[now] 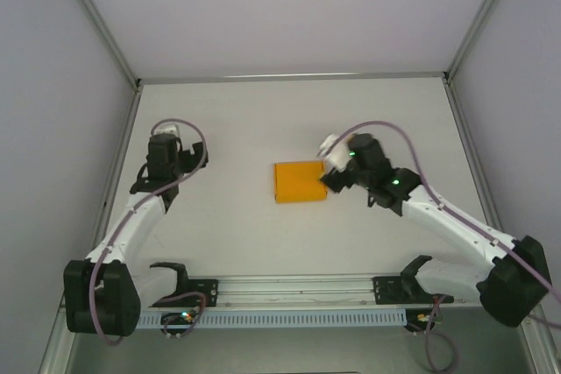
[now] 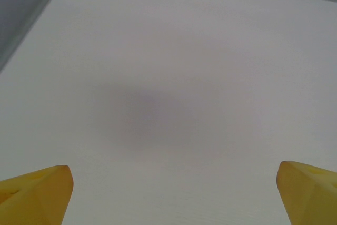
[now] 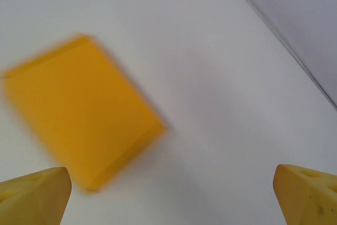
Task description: Assemble paper box
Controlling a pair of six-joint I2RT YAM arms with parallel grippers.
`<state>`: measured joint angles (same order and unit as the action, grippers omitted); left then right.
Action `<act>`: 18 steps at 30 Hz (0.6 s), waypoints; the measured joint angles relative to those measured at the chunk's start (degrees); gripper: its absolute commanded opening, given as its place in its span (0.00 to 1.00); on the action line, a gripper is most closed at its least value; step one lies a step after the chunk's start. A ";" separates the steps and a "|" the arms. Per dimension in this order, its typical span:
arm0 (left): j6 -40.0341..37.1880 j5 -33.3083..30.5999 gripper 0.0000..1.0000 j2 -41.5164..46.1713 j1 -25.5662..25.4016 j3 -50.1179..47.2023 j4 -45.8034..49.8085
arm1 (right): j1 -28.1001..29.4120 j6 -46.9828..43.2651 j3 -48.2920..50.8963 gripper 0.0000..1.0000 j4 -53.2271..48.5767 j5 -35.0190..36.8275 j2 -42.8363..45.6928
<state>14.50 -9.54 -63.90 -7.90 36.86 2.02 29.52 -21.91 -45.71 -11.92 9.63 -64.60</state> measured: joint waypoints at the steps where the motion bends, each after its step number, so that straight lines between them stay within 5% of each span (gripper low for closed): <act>1: -1.16 -0.85 1.00 -0.11 0.63 -2.36 -3.10 | -4.04 2.49 3.34 1.00 3.69 0.72 1.16; 7: -8.31 -2.62 1.00 -6.64 3.43 -12.00 -21.62 | -22.43 15.50 22.77 1.00 26.23 -0.31 0.52; 15: -13.44 0.59 1.00 -16.22 4.15 -17.90 -45.16 | -24.72 19.21 29.33 1.00 61.99 -2.84 -21.49; 18: -13.66 2.23 1.00 -25.09 7.41 -19.76 -57.42 | -26.27 20.11 27.30 1.00 61.44 -4.81 -24.28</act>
<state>0.84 -7.31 -88.99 -0.49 17.10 -55.40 3.25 -1.80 -18.41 49.52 4.82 -88.88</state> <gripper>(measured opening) 0.999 0.996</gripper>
